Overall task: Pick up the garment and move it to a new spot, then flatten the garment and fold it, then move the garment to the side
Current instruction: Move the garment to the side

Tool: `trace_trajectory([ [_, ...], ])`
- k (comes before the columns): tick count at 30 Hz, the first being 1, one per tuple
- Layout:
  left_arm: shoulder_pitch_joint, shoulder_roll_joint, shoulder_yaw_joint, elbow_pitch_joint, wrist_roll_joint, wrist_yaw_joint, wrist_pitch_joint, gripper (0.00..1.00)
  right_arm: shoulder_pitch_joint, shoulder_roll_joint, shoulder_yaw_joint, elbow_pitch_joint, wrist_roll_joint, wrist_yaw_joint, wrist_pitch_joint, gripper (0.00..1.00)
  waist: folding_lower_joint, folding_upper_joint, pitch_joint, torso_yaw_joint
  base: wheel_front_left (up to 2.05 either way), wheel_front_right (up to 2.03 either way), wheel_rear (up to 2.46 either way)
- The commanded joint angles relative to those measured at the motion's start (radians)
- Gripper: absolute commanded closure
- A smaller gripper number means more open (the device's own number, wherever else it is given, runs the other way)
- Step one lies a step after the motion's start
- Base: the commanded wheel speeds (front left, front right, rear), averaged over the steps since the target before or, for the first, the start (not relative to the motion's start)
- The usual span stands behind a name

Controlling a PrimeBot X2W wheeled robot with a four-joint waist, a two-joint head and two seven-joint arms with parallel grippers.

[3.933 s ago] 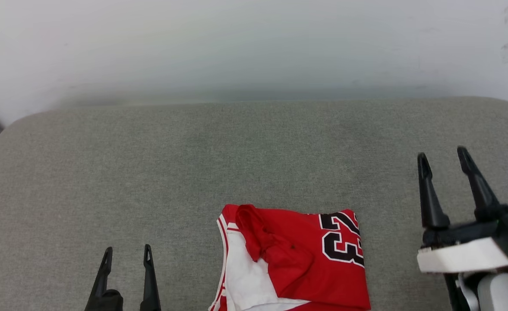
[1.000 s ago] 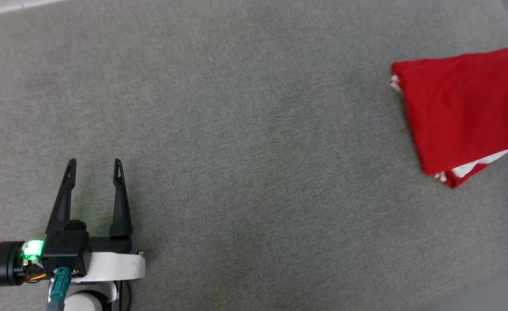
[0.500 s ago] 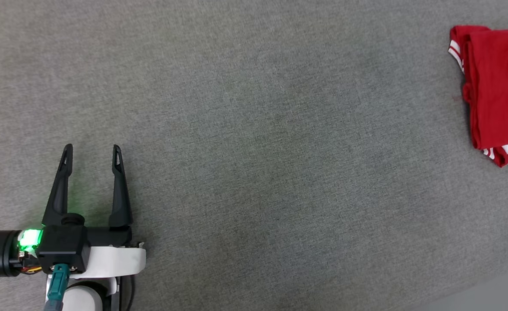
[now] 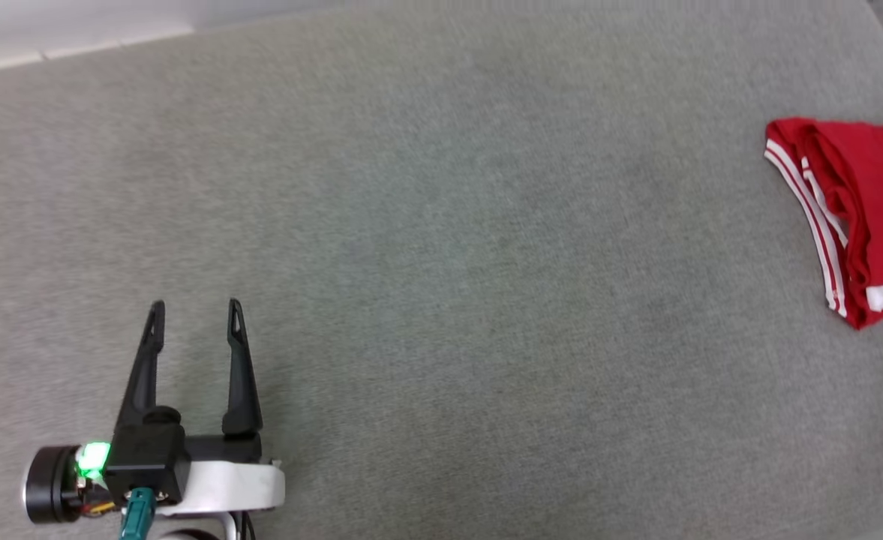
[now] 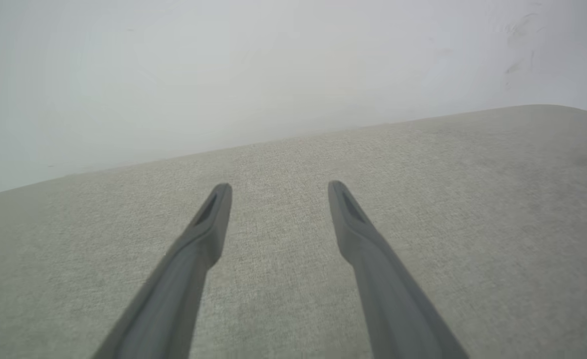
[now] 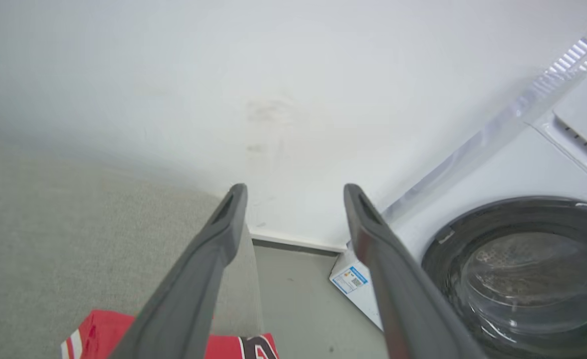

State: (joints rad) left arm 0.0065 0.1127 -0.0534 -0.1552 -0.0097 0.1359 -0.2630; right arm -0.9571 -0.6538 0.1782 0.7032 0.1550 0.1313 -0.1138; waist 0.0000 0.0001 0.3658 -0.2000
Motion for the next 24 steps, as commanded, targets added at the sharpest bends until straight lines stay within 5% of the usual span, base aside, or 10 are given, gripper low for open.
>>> trace_trajectory([
  [1, 0.013, -0.005, -0.001, 0.004, -0.002, 0.004, -0.002, 0.0, 0.025, 0.028, -0.01, -0.009, -0.005, -0.001, -0.023, 0.0, 0.0, -0.0001, -0.043, 0.032, 0.0, 0.0, 0.0],
  [7, 0.053, -0.021, -0.008, 0.015, -0.009, 0.015, -0.002, 0.0, 0.116, 0.172, -0.091, -0.149, -0.09, -0.001, -0.143, 0.0, 0.0, -0.0001, -0.115, 0.081, 0.0, 0.0, 0.0],
  [15, 0.09, -0.037, -0.023, 0.036, -0.013, 0.01, -0.002, 0.0, 0.378, 0.367, -0.129, -0.454, -0.125, -0.001, -0.15, 0.0, 0.0, -0.0001, -0.187, 0.141, 0.0, 0.0, 0.0],
  [24, 0.137, -0.043, -0.025, 0.06, -0.016, 0.005, -0.002, 0.0, 0.679, 0.518, -0.187, -0.58, -0.135, -0.001, -0.151, 0.0, 0.0, -0.0001, -0.266, 0.19, 0.0, 0.0, 0.0],
])
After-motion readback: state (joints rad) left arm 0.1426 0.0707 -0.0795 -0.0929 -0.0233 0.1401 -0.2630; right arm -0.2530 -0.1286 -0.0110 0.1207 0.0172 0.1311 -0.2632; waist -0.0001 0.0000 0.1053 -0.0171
